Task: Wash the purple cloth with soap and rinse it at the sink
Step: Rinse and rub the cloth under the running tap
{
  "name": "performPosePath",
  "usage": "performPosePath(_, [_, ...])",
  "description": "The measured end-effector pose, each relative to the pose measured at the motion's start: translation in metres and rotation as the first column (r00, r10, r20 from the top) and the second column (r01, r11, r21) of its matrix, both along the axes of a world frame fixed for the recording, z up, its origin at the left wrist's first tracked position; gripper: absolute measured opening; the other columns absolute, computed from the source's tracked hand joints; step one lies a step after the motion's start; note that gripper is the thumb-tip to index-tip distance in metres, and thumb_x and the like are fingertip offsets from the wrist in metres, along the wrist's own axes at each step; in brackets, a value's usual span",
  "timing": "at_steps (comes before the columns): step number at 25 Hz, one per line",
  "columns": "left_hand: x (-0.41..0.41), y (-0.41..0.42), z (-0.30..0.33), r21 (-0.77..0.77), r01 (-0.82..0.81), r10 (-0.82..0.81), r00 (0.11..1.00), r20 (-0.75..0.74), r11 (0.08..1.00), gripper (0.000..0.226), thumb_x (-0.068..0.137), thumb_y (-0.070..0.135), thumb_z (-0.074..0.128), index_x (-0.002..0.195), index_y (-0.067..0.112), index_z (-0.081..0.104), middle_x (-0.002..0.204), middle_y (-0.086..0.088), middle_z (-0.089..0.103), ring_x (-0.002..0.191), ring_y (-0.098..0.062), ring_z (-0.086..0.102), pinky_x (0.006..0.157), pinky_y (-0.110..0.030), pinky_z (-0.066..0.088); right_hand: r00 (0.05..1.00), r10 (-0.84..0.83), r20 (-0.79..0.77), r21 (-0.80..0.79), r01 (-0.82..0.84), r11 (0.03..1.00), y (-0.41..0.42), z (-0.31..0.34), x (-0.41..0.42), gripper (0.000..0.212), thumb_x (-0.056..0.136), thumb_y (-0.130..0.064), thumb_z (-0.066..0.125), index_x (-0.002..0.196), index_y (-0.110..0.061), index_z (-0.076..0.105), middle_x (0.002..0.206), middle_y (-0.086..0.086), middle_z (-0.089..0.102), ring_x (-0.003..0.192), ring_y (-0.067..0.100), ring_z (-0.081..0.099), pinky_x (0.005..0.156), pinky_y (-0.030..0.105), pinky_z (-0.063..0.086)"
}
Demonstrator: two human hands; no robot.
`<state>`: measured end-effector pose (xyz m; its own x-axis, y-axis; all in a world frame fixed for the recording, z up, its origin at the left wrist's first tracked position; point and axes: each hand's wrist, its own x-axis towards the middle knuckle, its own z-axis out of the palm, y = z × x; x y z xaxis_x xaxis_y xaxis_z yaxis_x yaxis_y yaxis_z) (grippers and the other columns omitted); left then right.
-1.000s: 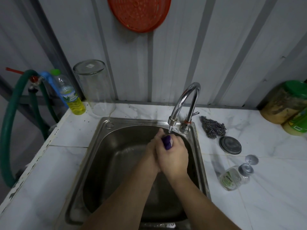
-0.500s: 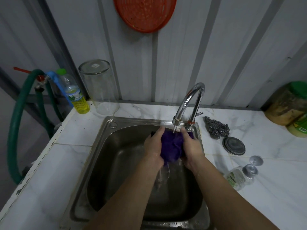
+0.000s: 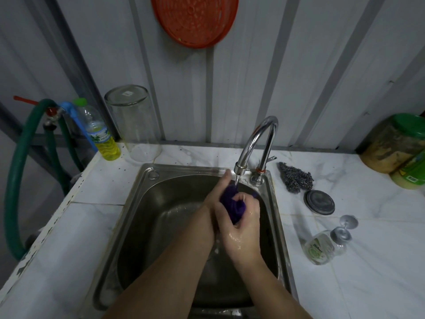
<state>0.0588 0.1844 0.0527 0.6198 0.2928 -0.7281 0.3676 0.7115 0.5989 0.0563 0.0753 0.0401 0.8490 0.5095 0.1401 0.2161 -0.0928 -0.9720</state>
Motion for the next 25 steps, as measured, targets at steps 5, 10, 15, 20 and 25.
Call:
performPosePath(5, [0.012, -0.014, 0.007, 0.253, -0.142, 0.184, 0.971, -0.151, 0.957, 0.028, 0.093, 0.023, 0.068, 0.118, 0.011, 0.062, 0.092, -0.006, 0.067, 0.074, -0.017, 0.063, 0.056, -0.026, 0.046, 0.957, -0.146, -0.25, 0.101, 0.176, 0.979, 0.011, 0.0, 0.017, 0.021, 0.083, -0.029, 0.08, 0.088, -0.029, 0.06, 0.09, 0.001, 0.068, 0.08, 0.008, 0.068, 0.072, 0.023, 0.056])
performPosePath(10, [0.008, -0.025, 0.003, 0.31, -0.439, 0.454, 0.891, 0.024, 0.843, 0.021, 0.083, -0.001, 0.06, 0.102, 0.006, 0.062, 0.088, -0.013, 0.069, 0.07, -0.024, 0.067, 0.059, -0.03, 0.056, 0.884, -0.269, -0.382, -0.026, 0.281, 0.959, 0.034, 0.002, 0.045, 0.01, 0.084, -0.016, 0.07, 0.079, -0.011, 0.063, 0.071, 0.006, 0.069, 0.065, 0.023, 0.066, 0.061, 0.035, 0.055])
performPosePath(15, [-0.002, -0.031, 0.012, 0.388, -0.394, 0.408, 0.912, 0.048, 0.833, 0.013, 0.086, 0.007, 0.061, 0.096, 0.015, 0.061, 0.089, -0.01, 0.068, 0.073, -0.022, 0.069, 0.058, -0.031, 0.059, 0.552, -0.142, -0.821, -0.069, 0.151, 0.986, 0.037, 0.007, 0.064, 0.014, 0.089, -0.018, 0.064, 0.097, -0.008, 0.07, 0.084, 0.013, 0.075, 0.071, 0.03, 0.072, 0.066, 0.042, 0.062])
performPosePath(20, [0.007, -0.021, 0.006, 0.082, -0.488, 0.485, 0.873, 0.054, 0.869, 0.021, 0.092, 0.027, 0.068, 0.11, 0.021, 0.061, 0.11, -0.012, 0.068, 0.096, -0.033, 0.07, 0.084, -0.052, 0.062, 0.758, -0.059, -0.649, 0.078, 0.144, 0.987, 0.027, 0.003, 0.062, 0.011, 0.094, -0.028, 0.068, 0.105, -0.025, 0.066, 0.114, 0.013, 0.072, 0.102, 0.028, 0.072, 0.09, 0.044, 0.061])
performPosePath(25, [0.019, 0.002, 0.005, 0.104, -0.447, 0.45, 0.893, -0.005, 0.889, 0.037, 0.09, 0.028, 0.071, 0.118, 0.005, 0.062, 0.107, -0.018, 0.071, 0.09, -0.032, 0.071, 0.068, -0.038, 0.058, 0.995, 0.057, -0.084, 0.062, -0.051, 0.997, -0.001, 0.0, 0.009, 0.027, 0.094, -0.013, 0.066, 0.114, -0.032, 0.066, 0.122, -0.009, 0.057, 0.113, -0.005, 0.056, 0.094, 0.009, 0.046])
